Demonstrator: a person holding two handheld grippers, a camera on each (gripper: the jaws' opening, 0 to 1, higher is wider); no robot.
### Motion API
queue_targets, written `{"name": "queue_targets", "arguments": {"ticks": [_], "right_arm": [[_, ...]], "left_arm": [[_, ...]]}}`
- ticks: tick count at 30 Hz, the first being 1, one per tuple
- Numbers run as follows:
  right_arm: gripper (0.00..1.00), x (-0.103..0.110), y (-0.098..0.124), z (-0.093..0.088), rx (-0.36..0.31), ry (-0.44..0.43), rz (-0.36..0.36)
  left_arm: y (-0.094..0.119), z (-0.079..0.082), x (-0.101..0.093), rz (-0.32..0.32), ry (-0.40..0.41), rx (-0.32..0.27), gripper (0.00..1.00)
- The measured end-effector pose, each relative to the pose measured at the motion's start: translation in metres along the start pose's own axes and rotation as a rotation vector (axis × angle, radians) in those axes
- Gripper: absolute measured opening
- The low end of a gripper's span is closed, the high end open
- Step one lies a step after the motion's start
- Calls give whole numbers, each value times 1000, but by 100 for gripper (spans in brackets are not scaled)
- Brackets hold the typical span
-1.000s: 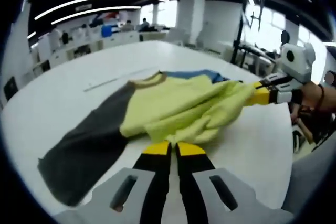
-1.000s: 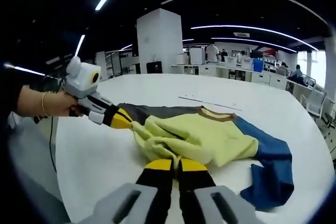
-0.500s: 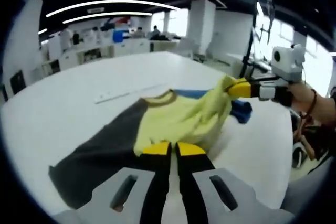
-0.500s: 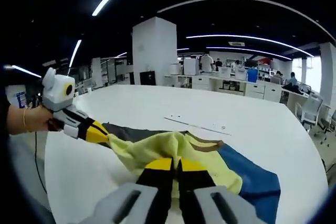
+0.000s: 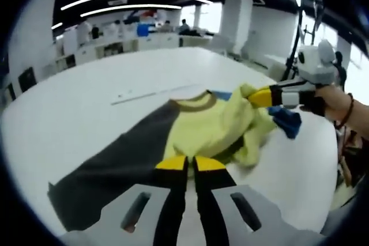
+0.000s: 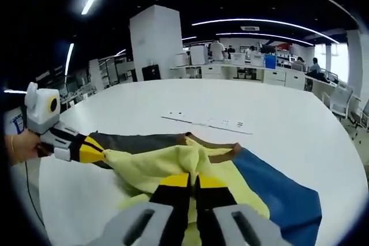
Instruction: Fold the garment on the visible template until the final outline fits inside the template.
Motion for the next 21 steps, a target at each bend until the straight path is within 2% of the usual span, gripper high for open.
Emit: {"name": "queue_targets", "arguments": {"ticks": [6,8,15,18,21], "right_arm": [[0,-4,-11,-10,34,-76,-3],[7,-4,-9,-10,29,-109,-10],[29,13,7,-5,23,-59,-33],[32,27,13,-4,20,-12,-11],[31,39,20,-8,8,-30,2]], "left_arm": [[-9,-4,7,17,-17,18,7],[-8,-5,9,18,-25,18,14],[2,-12,15,7,-41,26,24],[6,-15,15,5,-58,29,25],[8,-17,15,-3,-58,26,24]]}}
Point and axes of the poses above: the point that each gripper's makers call its tool centre point, and the gripper's own axes: y roughly backward along the fingers, x roughly to its left, z roughly out of its top, the point moved 9 cm from there along y, roughly backward along the fingers, and after that the axes turned 12 degrees about z, right-handed, at the moved point
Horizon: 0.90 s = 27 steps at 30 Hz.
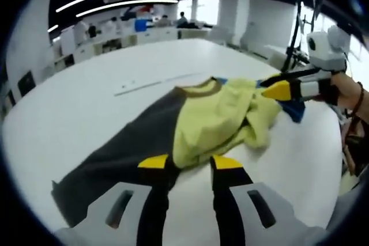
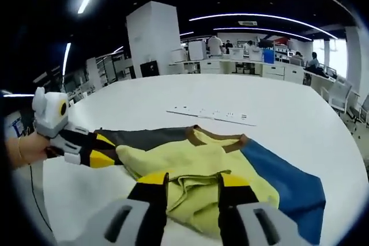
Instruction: Fold the garment on the visible template until the final outline fits inside the template.
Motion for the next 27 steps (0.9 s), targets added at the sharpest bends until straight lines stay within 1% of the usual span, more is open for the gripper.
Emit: {"name": "queue_targets", "arguments": {"ticks": [2,4,6,8,12,15,18,20,22,27], "right_arm": [[32,6,2,-5,1,-14,4],[32,13,4,-14,11,-38,8],[31,19,4,-21,16,-52,11],[31,24,4,-27,23,-65,17],[30,35,1,-44,46,-123,41],[29,37,-3,-54,43,-193,40],[28,36,-8,-59,41,-247,48],[28,34,-11,-61,39,-266,49],[27,33,-14,-61,21,-286,58],[22,31,-20,-61,24,-311,69]], "left_arm": [[-1,-1,-1,-7,14,-4,24],[-4,0,-3,-33,67,-25,23],[-7,0,-3,-41,92,-16,22],[-11,2,-4,-41,97,-15,22],[-16,1,-5,-40,95,-3,20],[-17,0,-7,-48,111,0,19],[-19,-2,-8,-51,123,6,18],[-20,-2,-8,-54,129,5,17],[-21,-1,-7,-53,125,5,16],[-22,-1,-6,-51,127,7,14]]}}
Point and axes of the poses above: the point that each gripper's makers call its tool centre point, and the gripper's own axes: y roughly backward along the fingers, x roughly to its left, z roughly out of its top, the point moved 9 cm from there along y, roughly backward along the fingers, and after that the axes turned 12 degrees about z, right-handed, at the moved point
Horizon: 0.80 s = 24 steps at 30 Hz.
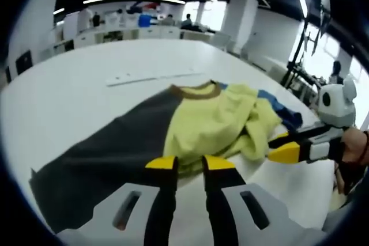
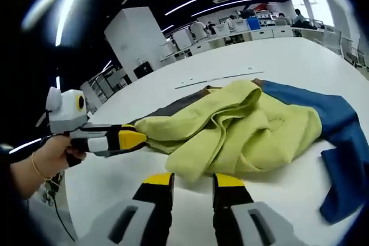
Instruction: Fold the garment on the visible template until the final outline fits inside the template.
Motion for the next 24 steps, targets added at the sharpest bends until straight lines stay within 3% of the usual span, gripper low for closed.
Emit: {"name": "queue_targets", "arguments": {"ticks": [5,11,24], "right_arm": [[15,-1,-3,0,-4,-16,-1],[1,-1,0,3,-20,-1,-2],[0,3,18,10,-23,98,-6]], "left_arm": [[0,-3,-1,0,17,15,9],[4,-2,0,-7,20,1,1],[22,4,-3,-6,-51,-15,1]]}}
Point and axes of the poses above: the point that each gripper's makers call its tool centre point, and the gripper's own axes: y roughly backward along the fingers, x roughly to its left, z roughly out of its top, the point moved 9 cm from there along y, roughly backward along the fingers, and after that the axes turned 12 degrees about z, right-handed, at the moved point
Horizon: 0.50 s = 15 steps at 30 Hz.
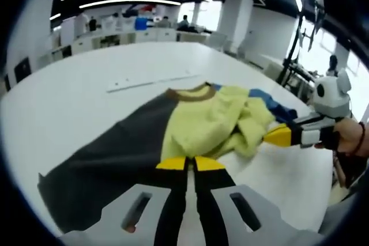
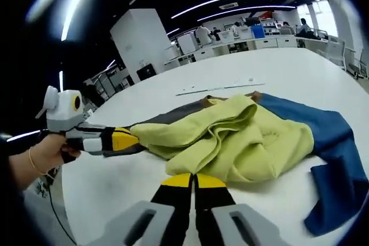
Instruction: Fold the garment on the visible template until the final outline fits inside the template.
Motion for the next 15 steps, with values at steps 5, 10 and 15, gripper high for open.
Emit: {"name": "queue_targets", "arguments": {"ticks": [5,10,15], "right_arm": [[0,-2,15,4,-9,20,-17],[0,-6,34,6,4,82,-57],[0,-13,57,5,-3,93,-83]], "left_arm": [[10,3,-1,3,-9,-5,0],[21,8,-2,-2,-3,-19,0],[31,12,-4,0,-6,-33,0]]}}
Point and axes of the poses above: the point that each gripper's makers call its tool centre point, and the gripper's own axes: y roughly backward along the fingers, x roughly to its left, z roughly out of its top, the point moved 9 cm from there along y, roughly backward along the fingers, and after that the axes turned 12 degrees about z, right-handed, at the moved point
